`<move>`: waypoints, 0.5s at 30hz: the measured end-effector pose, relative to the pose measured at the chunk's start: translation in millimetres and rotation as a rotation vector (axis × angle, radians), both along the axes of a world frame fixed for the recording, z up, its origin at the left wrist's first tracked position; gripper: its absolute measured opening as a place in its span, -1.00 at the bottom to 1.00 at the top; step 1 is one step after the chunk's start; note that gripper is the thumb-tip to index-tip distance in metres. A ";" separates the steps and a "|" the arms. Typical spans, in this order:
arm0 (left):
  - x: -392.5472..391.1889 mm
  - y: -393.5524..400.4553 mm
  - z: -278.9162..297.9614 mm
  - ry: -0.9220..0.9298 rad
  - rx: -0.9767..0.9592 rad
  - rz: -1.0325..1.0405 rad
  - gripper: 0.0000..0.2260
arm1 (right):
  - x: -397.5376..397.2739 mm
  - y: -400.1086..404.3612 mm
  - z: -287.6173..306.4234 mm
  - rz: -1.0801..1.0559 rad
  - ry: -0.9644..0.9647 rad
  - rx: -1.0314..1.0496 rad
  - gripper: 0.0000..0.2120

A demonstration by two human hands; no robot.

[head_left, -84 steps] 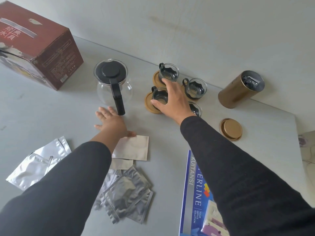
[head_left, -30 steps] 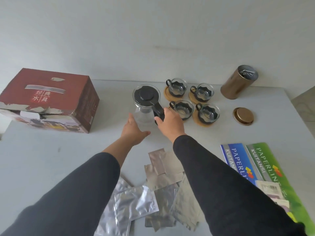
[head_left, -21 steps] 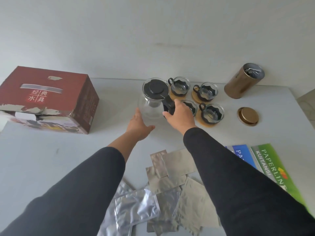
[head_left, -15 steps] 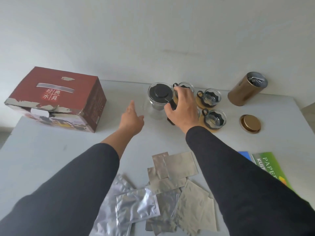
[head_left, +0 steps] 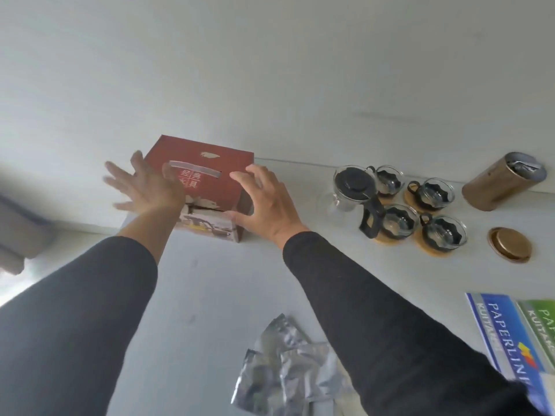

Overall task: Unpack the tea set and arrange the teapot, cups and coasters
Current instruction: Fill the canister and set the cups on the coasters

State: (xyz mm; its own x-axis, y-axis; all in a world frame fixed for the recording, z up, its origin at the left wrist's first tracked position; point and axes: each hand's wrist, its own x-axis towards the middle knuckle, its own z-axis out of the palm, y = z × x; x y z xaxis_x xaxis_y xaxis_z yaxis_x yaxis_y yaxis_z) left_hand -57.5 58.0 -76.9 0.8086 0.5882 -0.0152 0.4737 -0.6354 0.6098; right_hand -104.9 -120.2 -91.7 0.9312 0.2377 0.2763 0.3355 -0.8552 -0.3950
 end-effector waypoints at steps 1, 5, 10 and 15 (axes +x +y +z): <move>3.1 10.6 -3.7 0.069 -0.080 0.020 -0.55 | 2.4 9.5 -2.9 0.009 0.046 -0.026 -0.35; 10.0 24.2 -15.4 0.109 -0.188 -0.091 -0.51 | 16.1 32.6 -14.1 -0.047 0.057 -0.034 -0.59; 27.7 12.5 -17.4 0.057 -0.276 -0.232 -0.48 | 45.4 34.2 -17.2 -0.229 0.054 0.003 -0.71; 51.9 8.5 -23.9 0.052 -0.361 -0.293 -0.41 | 79.1 33.3 -15.0 -0.300 0.107 -0.005 -0.65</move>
